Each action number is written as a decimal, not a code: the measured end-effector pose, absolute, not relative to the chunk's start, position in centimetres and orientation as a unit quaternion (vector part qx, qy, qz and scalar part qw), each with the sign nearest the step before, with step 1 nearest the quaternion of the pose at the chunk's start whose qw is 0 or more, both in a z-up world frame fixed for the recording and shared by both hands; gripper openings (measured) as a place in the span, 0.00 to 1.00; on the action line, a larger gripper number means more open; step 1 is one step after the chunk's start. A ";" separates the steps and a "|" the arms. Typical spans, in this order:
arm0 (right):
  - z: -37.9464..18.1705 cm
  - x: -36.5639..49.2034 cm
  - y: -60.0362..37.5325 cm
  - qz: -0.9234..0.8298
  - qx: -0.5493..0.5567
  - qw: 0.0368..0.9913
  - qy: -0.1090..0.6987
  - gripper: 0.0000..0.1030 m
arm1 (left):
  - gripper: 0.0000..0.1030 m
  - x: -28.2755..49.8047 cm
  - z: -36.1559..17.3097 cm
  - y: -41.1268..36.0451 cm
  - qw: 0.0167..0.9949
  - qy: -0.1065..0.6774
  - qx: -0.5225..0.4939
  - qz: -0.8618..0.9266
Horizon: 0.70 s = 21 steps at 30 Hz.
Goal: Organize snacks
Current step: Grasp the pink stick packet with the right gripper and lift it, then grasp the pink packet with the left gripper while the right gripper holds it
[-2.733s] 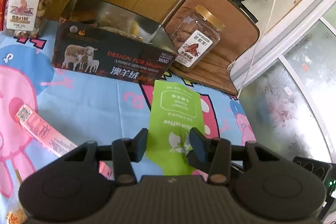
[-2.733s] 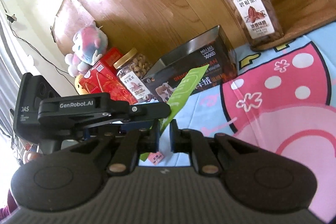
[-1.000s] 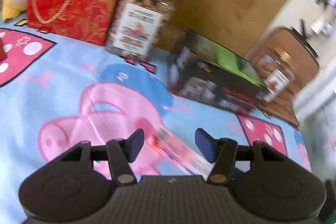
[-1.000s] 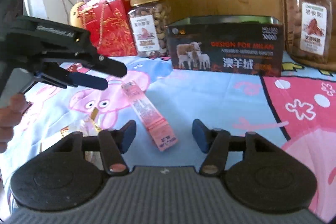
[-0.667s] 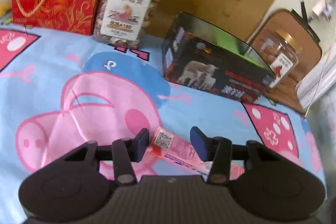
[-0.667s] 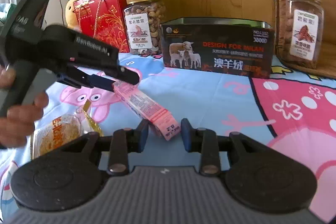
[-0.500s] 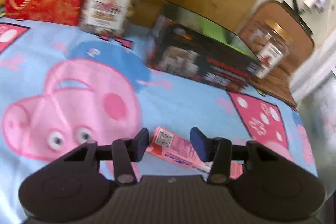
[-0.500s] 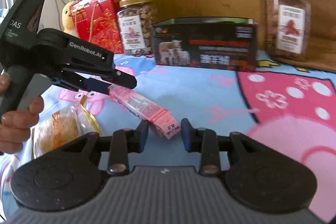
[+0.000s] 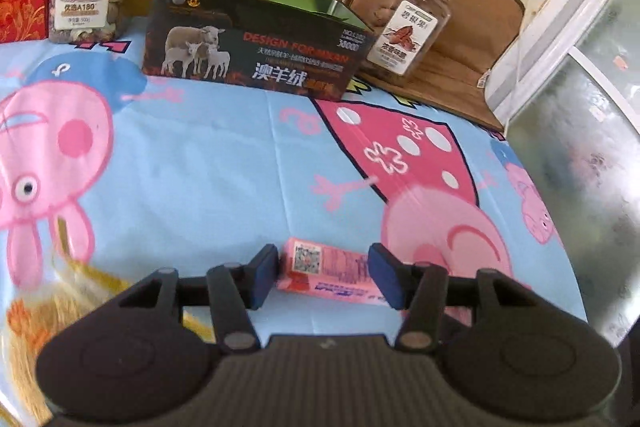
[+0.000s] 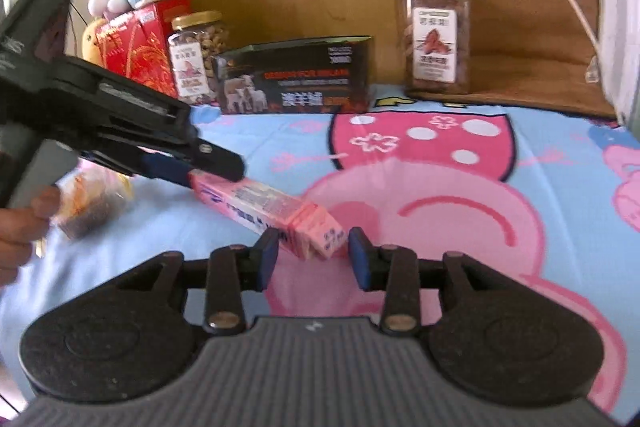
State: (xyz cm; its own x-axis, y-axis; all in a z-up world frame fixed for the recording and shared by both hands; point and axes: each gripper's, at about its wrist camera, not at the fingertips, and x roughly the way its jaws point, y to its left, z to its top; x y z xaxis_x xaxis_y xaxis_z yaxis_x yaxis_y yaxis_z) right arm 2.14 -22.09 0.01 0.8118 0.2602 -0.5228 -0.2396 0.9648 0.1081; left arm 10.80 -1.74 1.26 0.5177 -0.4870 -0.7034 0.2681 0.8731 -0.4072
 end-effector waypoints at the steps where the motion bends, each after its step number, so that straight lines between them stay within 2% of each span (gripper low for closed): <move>1: -0.1 2.1 -22.4 0.132 0.021 0.953 0.273 0.41 | 0.50 10.4 1.2 -1.7 0.863 0.438 -0.126 -0.217; 8: -0.3 2.0 -21.6 0.135 -0.011 0.954 0.267 0.51 | 0.54 8.5 1.4 -2.0 0.873 0.427 -0.115 -0.208; 14: -0.4 1.7 -21.1 0.128 -0.028 0.955 0.266 0.50 | 0.57 7.1 1.1 -2.8 0.877 0.420 -0.113 -0.205; 16: -0.5 1.5 -20.7 0.135 -0.039 0.955 0.263 0.44 | 0.57 6.7 1.0 -3.0 0.880 0.416 -0.113 -0.202; 21: -0.4 1.5 -20.8 0.134 -0.038 0.955 0.262 0.43 | 0.58 6.8 1.0 -3.0 0.878 0.419 -0.117 -0.201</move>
State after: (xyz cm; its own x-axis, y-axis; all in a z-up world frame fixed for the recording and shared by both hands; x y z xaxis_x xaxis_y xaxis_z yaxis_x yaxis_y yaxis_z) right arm 1.48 -20.78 -0.43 0.8270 0.2350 -0.5107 -0.2751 0.9614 -0.0030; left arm 6.79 -2.97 1.02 0.5678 -0.4514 -0.6883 0.2550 0.8915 -0.3743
